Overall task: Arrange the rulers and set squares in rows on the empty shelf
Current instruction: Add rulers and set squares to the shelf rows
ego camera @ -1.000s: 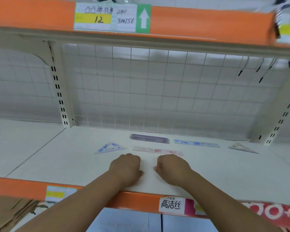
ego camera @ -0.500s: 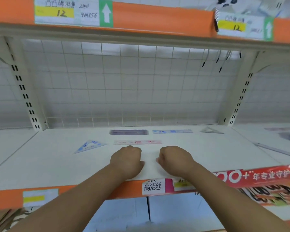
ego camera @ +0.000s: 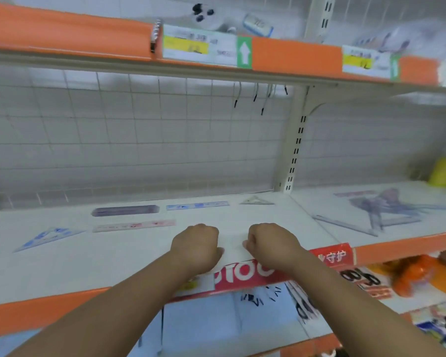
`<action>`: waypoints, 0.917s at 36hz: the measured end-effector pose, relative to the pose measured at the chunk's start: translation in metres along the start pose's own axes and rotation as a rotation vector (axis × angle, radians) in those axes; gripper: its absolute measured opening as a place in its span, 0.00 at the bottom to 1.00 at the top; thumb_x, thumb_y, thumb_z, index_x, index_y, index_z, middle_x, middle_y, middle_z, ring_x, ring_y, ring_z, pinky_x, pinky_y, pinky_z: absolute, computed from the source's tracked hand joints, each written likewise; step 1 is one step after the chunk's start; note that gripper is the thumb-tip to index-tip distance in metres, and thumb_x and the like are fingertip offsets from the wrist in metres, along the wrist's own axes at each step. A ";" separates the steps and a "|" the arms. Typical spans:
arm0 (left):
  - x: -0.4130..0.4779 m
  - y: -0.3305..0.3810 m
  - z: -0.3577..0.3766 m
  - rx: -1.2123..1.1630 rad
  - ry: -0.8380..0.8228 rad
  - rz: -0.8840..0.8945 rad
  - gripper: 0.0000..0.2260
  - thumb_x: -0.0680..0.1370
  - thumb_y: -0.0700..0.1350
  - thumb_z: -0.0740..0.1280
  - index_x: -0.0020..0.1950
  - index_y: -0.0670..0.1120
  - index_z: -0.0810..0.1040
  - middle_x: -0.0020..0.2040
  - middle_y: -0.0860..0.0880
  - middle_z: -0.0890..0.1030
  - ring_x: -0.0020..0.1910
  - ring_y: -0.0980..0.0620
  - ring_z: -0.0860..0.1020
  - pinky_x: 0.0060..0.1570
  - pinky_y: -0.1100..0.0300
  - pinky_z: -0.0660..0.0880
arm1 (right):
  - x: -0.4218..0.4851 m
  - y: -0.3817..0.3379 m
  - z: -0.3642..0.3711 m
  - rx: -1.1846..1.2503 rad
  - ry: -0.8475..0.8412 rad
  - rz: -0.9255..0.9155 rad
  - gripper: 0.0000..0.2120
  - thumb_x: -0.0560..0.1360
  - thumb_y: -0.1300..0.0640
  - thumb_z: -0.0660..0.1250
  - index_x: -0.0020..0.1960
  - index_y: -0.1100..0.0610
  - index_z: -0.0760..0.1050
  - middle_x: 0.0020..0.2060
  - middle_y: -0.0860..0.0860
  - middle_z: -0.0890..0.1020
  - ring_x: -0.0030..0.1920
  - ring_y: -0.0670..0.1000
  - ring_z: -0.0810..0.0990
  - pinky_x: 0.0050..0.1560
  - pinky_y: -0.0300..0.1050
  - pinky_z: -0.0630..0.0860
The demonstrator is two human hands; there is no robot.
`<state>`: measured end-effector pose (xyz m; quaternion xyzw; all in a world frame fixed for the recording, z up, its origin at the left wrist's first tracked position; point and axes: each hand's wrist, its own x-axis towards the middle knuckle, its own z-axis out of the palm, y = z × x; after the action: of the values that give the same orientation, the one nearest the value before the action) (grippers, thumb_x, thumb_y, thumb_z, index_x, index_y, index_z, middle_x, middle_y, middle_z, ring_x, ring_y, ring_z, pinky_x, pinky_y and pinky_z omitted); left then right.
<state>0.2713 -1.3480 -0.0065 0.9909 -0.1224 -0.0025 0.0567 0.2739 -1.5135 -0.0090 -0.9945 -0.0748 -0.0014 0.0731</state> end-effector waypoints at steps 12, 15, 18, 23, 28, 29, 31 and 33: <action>0.033 0.137 0.015 -0.031 0.005 0.027 0.13 0.80 0.54 0.61 0.57 0.46 0.75 0.55 0.47 0.76 0.54 0.48 0.75 0.49 0.56 0.72 | -0.031 0.141 -0.022 -0.019 0.029 0.012 0.11 0.80 0.49 0.58 0.43 0.55 0.68 0.41 0.51 0.73 0.43 0.53 0.71 0.41 0.44 0.67; 0.038 0.164 0.019 -0.033 -0.005 0.045 0.14 0.80 0.55 0.61 0.57 0.46 0.74 0.56 0.47 0.76 0.55 0.47 0.75 0.51 0.55 0.73 | -0.039 0.169 -0.025 -0.019 0.030 0.016 0.11 0.80 0.50 0.58 0.43 0.56 0.69 0.41 0.52 0.74 0.42 0.52 0.73 0.41 0.44 0.68; 0.046 0.188 0.022 -0.020 -0.015 0.069 0.14 0.80 0.54 0.61 0.57 0.45 0.74 0.57 0.46 0.76 0.55 0.47 0.75 0.51 0.54 0.73 | -0.043 0.195 -0.027 -0.011 0.043 0.041 0.12 0.80 0.49 0.59 0.46 0.57 0.73 0.45 0.54 0.78 0.46 0.54 0.77 0.43 0.45 0.72; 0.066 0.219 0.021 -0.008 -0.015 0.113 0.13 0.80 0.53 0.61 0.56 0.44 0.74 0.56 0.45 0.75 0.55 0.46 0.75 0.50 0.54 0.73 | -0.044 0.230 -0.030 0.005 0.083 0.094 0.12 0.79 0.51 0.60 0.48 0.59 0.76 0.47 0.54 0.80 0.47 0.53 0.78 0.43 0.45 0.71; 0.094 0.247 0.025 0.008 -0.015 0.162 0.13 0.80 0.53 0.61 0.56 0.45 0.74 0.57 0.45 0.75 0.57 0.45 0.74 0.52 0.54 0.72 | -0.035 0.257 -0.033 0.008 0.096 0.122 0.10 0.80 0.50 0.59 0.45 0.55 0.71 0.47 0.54 0.78 0.47 0.54 0.76 0.44 0.44 0.69; 0.100 0.253 0.026 0.009 -0.015 0.174 0.13 0.80 0.53 0.61 0.56 0.45 0.74 0.57 0.45 0.75 0.57 0.45 0.74 0.52 0.54 0.73 | -0.033 0.264 -0.033 0.004 0.100 0.130 0.10 0.79 0.50 0.59 0.43 0.55 0.69 0.44 0.53 0.77 0.44 0.53 0.75 0.43 0.44 0.68; 0.115 0.263 0.027 0.012 -0.016 0.204 0.12 0.80 0.52 0.61 0.55 0.45 0.74 0.56 0.45 0.75 0.56 0.46 0.75 0.50 0.55 0.72 | -0.026 0.279 -0.033 -0.012 0.095 0.146 0.13 0.79 0.51 0.59 0.38 0.55 0.66 0.37 0.50 0.72 0.42 0.52 0.72 0.40 0.44 0.68; 0.132 0.274 0.028 0.019 -0.014 0.238 0.10 0.80 0.52 0.60 0.52 0.46 0.73 0.55 0.46 0.76 0.54 0.46 0.75 0.47 0.56 0.72 | -0.019 0.297 -0.034 -0.028 0.083 0.153 0.17 0.79 0.53 0.58 0.33 0.53 0.61 0.32 0.48 0.67 0.40 0.52 0.72 0.34 0.45 0.65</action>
<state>0.3329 -1.6474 -0.0026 0.9698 -0.2394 -0.0014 0.0462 0.3000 -1.8117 -0.0187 -0.9973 0.0045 -0.0380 0.0620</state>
